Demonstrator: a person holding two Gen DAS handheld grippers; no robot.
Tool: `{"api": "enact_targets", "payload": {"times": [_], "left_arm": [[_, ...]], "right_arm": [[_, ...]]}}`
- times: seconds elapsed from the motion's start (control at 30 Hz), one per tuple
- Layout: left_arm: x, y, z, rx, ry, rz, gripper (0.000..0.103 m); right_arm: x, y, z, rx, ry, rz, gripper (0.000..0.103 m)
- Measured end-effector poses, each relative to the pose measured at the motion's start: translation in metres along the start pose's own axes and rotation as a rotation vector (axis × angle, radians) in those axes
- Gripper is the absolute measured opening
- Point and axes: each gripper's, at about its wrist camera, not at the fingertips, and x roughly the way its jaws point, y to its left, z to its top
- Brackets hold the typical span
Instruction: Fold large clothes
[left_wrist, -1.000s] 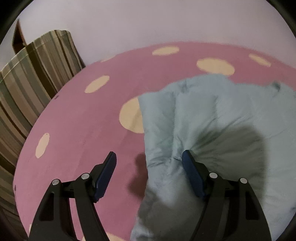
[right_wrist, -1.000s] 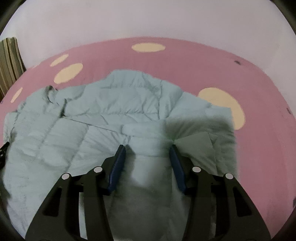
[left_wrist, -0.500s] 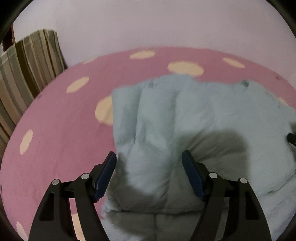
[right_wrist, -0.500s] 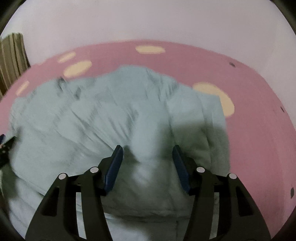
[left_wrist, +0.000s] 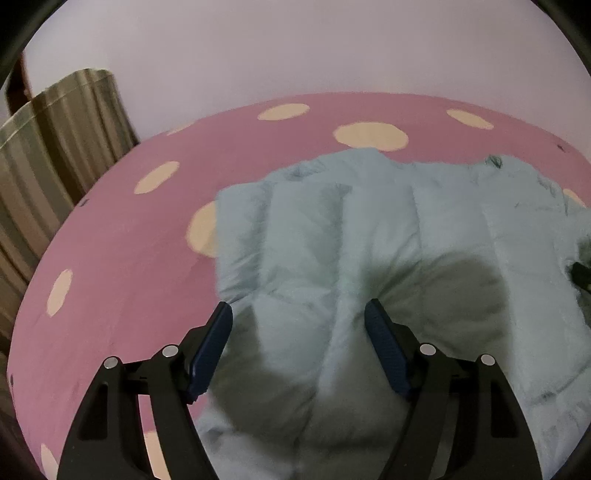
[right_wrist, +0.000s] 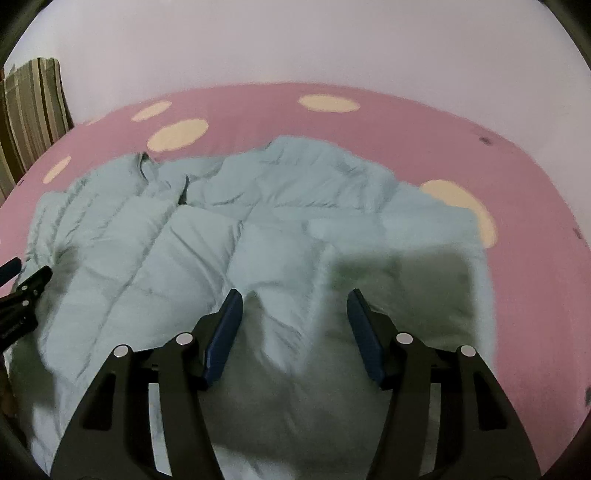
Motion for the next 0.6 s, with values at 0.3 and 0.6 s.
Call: {"api": "enact_targets", "payload": {"times": [0.3,0.6], "left_arm": [[-0.002,0.003,-0.012,-0.002,0.045,-0.018,0.074],[-0.074,0.027,-0.078,-0.029,0.038,-0.039,0.074]], "right_arm": [[-0.014,-0.024,-0.022,0.068,0.019,0.031,0.061],[-0.093,-0.057,-0.093,0.062,0.016,-0.013,0.065]]}}
